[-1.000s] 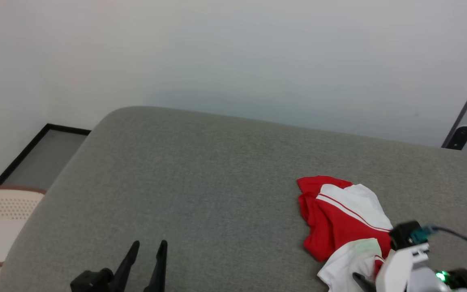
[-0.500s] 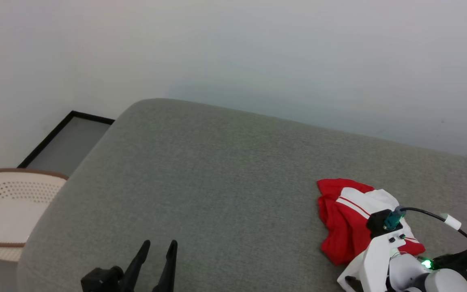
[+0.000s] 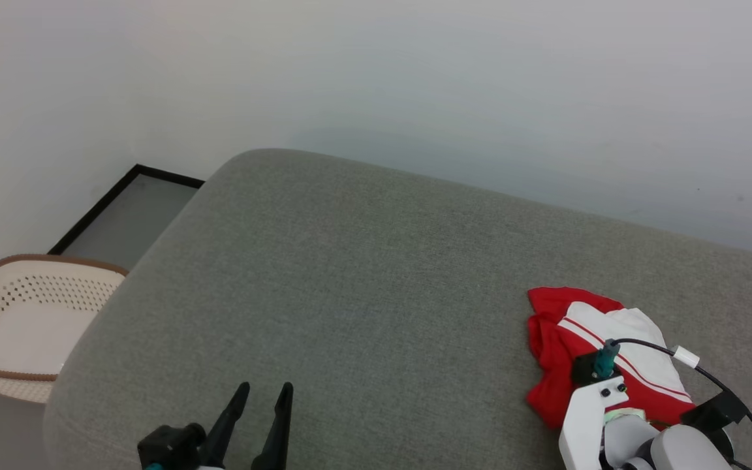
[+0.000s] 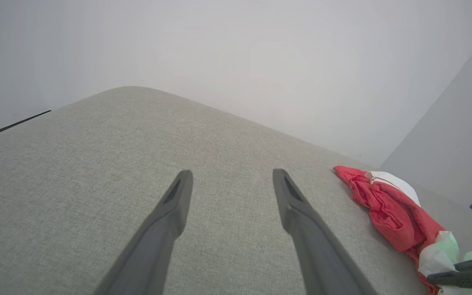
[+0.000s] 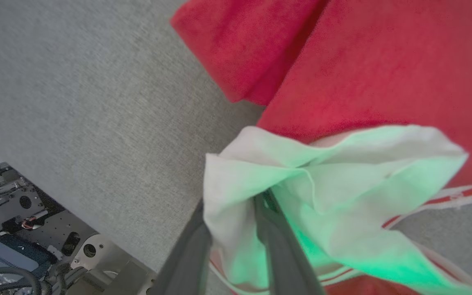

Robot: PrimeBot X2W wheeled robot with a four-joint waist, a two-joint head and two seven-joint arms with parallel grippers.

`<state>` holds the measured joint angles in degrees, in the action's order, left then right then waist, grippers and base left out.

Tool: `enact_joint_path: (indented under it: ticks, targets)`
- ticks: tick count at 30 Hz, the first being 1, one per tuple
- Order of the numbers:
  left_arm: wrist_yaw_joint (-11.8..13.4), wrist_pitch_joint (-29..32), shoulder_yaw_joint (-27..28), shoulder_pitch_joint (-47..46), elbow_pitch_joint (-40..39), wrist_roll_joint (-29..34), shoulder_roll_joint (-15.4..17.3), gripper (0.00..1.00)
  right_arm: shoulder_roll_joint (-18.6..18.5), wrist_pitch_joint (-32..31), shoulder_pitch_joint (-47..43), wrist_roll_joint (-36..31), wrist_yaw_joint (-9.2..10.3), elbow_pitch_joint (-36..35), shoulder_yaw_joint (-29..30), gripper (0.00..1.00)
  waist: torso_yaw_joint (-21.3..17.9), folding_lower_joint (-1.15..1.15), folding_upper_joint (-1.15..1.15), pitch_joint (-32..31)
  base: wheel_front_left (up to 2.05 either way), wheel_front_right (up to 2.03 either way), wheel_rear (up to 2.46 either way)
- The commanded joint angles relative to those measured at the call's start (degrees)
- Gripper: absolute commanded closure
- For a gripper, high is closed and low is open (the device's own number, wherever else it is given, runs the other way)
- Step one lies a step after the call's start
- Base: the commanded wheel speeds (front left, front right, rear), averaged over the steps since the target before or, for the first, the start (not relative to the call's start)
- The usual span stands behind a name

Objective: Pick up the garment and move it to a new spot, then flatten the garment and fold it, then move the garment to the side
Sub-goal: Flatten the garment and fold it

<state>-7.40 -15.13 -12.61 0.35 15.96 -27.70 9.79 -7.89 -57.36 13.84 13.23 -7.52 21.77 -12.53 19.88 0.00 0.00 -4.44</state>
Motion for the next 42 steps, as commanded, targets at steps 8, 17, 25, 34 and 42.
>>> enact_joint_path:
  ticks: [8, 17, 25, 34, 42]
  targets:
    - [-0.2, 0.0, 1.3, 0.7, -0.2, 0.1, 0.3, 0.0, -1.4, 3.4, -0.1, 2.6, 0.06, -4.6, -2.2, 1.0, -1.0, 0.0, 0.0, -0.2, 0.0, 0.0, 0.0]
    - [-0.2, 0.0, 2.1, 0.8, -1.0, 0.5, 0.1, 0.0, -5.1, 6.0, -5.3, 6.3, 0.06, -17.5, -11.5, 1.0, -2.8, 0.0, 0.0, 0.2, 0.0, 0.0, 0.0]
    - [-0.2, 0.0, 1.9, -0.1, -1.0, 0.6, -0.4, 0.0, -5.4, 7.1, -6.5, 9.7, 0.06, -16.7, -16.0, 1.0, -3.8, 0.0, 0.0, 0.9, 0.0, 0.0, 0.0]
    - [-0.2, 0.0, 1.8, 0.2, -0.5, 0.7, -0.2, 0.0, -3.8, 13.4, -2.8, 11.8, 0.06, -9.0, -15.8, 0.0, -5.1, 0.0, 0.0, -0.3, 0.0, 0.0, 0.0]
    - [-0.2, 0.0, 3.6, 2.6, -2.0, 1.6, 0.6, 0.0, -4.8, 20.4, -4.5, 13.4, 0.06, -12.8, -10.6, 0.0, -8.9, 0.0, 0.0, -2.4, 0.0, 0.0, 0.0]
